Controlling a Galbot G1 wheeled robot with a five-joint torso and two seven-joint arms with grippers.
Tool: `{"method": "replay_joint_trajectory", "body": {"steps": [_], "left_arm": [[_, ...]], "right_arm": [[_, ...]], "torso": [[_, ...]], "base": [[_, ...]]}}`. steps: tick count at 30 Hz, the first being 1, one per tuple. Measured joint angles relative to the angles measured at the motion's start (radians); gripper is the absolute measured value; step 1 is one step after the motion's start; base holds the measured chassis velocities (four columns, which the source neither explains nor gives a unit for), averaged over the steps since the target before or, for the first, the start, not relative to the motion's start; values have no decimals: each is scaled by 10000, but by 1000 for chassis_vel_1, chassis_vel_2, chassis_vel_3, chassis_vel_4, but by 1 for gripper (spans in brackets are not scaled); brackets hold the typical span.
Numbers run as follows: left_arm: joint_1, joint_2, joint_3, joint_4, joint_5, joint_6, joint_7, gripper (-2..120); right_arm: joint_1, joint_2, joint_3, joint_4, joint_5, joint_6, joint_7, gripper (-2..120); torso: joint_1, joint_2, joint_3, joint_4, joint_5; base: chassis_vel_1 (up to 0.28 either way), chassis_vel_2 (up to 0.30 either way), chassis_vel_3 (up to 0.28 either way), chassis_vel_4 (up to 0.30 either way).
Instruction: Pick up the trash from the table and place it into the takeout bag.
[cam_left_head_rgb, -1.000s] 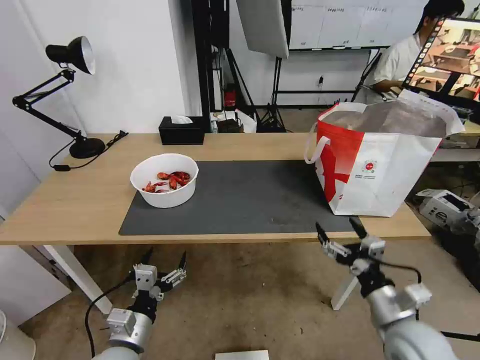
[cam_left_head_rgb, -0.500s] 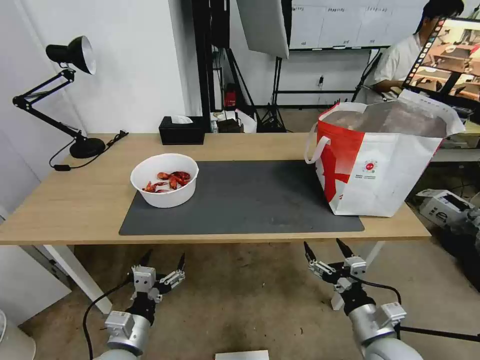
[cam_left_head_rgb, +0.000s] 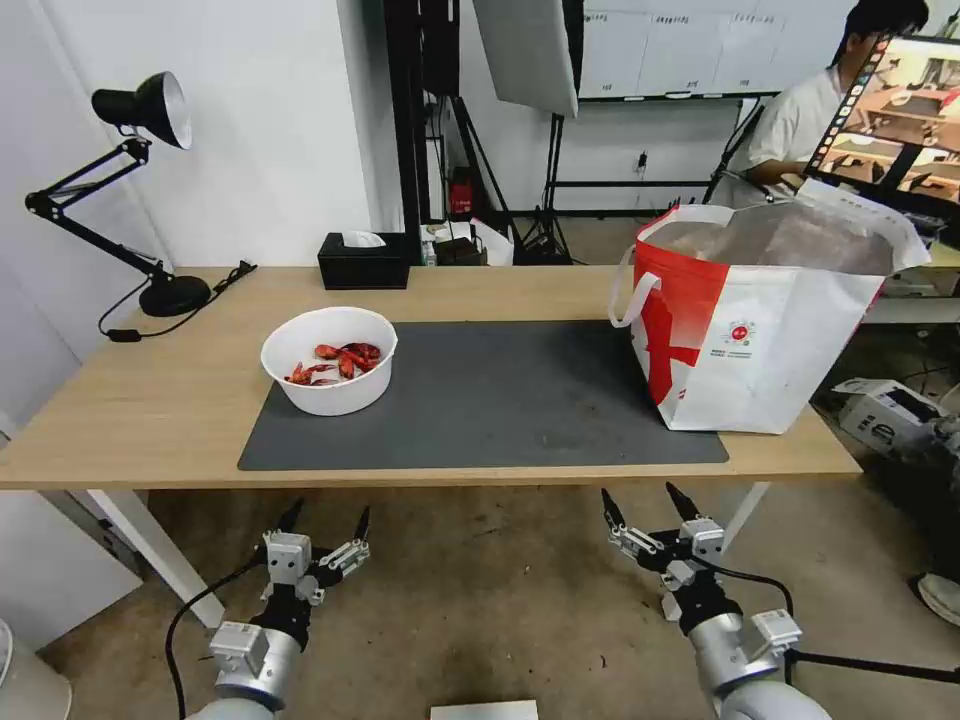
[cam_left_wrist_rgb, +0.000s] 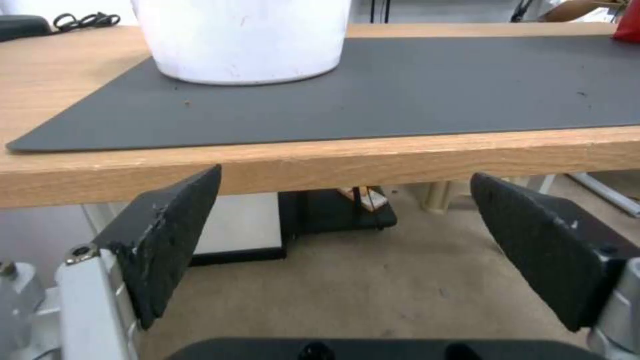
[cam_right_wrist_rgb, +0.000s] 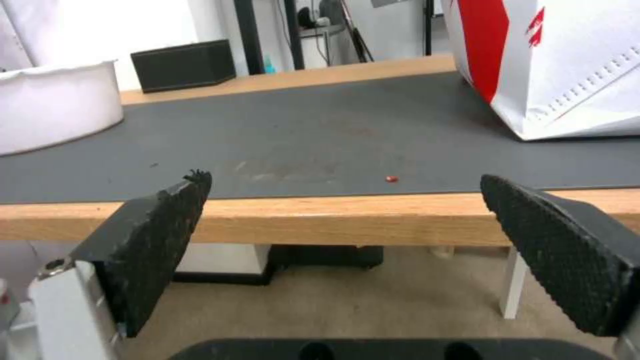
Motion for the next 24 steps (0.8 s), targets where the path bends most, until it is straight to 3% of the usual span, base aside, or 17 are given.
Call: {"method": "replay_joint_trajectory", "body": {"steps": [13,20,24], "left_arm": [[-108,80,-131,-97,-159,25,7,100],[-1282,879,-712,-407,-1301,817,-75,100],[-2549,2010,-827,-182,-2261,1507,-337,100]], "right_arm": [[9,-10,6,2,10,-11,10,100],[11,-12,8,4,15,-15,12,100],[12,-13,7,6,19,-18,11,100]], "torso": [[0,0,0,1,0],[0,0,0,-1,0],[0,0,1,-1,-3]], "base": [[0,0,0,0],[0,0,0,0],[0,0,0,0]]}}
